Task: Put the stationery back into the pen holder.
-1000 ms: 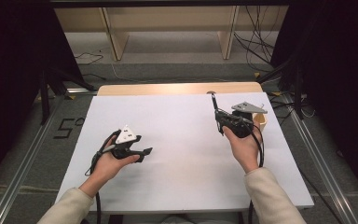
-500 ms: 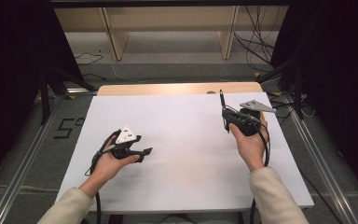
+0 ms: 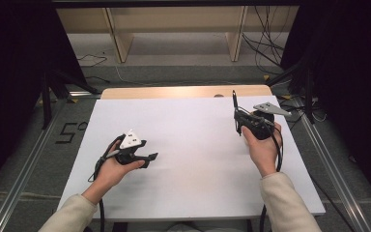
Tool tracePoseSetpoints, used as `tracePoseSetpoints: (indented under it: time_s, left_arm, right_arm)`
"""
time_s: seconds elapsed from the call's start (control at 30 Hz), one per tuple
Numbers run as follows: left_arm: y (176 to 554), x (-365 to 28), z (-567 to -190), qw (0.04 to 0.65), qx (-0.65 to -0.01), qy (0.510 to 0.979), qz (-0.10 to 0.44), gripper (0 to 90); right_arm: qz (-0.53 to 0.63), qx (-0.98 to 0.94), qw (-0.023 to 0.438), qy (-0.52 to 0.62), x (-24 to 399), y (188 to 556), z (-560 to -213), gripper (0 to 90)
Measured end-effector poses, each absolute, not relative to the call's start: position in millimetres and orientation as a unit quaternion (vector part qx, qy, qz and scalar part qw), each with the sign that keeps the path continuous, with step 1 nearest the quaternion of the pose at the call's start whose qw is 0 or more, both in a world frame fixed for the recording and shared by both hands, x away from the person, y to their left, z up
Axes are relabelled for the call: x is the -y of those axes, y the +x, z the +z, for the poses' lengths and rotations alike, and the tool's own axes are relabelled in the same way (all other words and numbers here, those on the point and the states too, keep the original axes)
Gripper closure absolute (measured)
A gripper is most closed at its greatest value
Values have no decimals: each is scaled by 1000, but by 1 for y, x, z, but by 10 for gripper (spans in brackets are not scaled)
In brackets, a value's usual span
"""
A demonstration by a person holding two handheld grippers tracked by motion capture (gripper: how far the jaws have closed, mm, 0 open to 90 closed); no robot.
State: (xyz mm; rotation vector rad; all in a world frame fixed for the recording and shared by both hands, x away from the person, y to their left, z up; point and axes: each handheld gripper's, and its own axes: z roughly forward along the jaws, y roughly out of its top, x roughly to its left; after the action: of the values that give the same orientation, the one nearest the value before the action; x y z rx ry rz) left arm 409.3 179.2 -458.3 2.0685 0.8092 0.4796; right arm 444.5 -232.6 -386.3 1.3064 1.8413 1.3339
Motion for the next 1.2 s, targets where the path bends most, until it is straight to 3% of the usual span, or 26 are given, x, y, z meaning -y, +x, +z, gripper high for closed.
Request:
tracePoseSetpoints:
  time_s: [1.2]
  left_arm:
    - [410,-179,-458,420,-323,826,192,323]
  right_arm:
    - [510,-637,288,501,261,444,-371,800]
